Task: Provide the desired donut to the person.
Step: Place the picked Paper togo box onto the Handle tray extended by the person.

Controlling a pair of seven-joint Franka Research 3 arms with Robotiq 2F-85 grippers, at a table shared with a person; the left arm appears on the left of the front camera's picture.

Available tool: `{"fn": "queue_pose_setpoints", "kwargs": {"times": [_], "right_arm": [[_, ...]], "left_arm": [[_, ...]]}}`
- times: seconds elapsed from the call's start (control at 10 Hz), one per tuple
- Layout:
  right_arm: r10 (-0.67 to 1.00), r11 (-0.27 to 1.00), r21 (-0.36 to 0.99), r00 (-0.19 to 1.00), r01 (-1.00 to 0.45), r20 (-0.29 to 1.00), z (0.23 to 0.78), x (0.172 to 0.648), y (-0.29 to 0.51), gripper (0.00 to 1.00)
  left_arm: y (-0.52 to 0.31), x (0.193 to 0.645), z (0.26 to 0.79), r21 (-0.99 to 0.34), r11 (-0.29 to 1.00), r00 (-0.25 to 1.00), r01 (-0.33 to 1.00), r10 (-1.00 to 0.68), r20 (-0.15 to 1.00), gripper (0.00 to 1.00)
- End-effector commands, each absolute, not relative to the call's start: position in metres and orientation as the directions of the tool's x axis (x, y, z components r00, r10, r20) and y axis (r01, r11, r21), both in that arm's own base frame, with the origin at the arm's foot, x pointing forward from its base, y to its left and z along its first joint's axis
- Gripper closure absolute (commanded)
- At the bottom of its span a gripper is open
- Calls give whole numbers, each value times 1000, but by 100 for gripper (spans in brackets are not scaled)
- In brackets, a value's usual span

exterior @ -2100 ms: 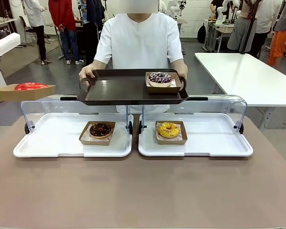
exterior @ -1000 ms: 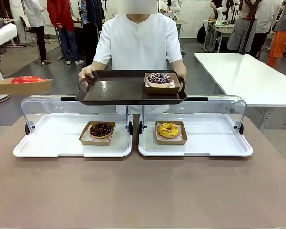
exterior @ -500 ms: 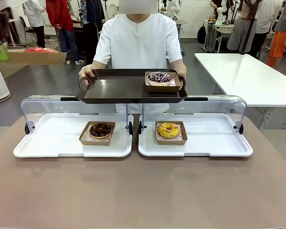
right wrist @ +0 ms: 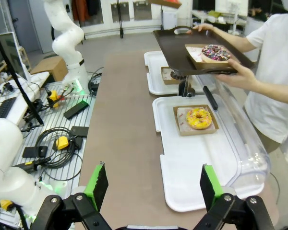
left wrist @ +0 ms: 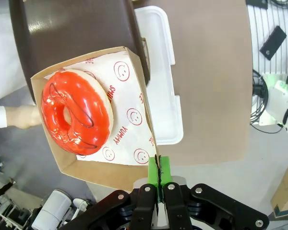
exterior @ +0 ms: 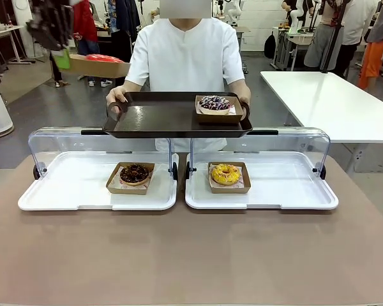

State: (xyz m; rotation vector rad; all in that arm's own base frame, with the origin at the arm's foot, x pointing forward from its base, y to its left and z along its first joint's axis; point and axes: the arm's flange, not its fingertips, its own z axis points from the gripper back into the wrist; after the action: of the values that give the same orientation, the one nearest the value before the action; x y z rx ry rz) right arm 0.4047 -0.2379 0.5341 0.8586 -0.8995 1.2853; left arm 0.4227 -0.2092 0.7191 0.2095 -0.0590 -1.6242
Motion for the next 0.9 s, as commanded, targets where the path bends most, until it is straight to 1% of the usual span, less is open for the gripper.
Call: {"fn": "queue_pose_setpoints", "kwargs": {"times": [0.0, 0.2, 0.4, 0.6, 0.8], "right_arm": [[405, 92, 29, 64, -995, 912, 533, 404, -239, 0], [405, 92, 29, 64, -995, 912, 533, 404, -239, 0], [405, 92, 29, 64, -995, 912, 533, 404, -239, 0], [405, 92, 29, 64, -995, 912, 533, 404, -239, 0], [405, 92, 29, 64, -995, 912, 533, 404, -239, 0]], "left_arm": [[-228, 453, 708, 181, -33, -19, 983, -997, -79, 99], [-241, 483, 684, 217, -64, -51, 974, -997, -66, 99], [-250, 505, 659, 220, -100, -92, 970, -995, -46, 99], [-255, 522, 640, 192, -96, -90, 977, -995, -40, 99], [-256, 538, 624, 134, -94, -95, 986, -996, -1, 99]]}}
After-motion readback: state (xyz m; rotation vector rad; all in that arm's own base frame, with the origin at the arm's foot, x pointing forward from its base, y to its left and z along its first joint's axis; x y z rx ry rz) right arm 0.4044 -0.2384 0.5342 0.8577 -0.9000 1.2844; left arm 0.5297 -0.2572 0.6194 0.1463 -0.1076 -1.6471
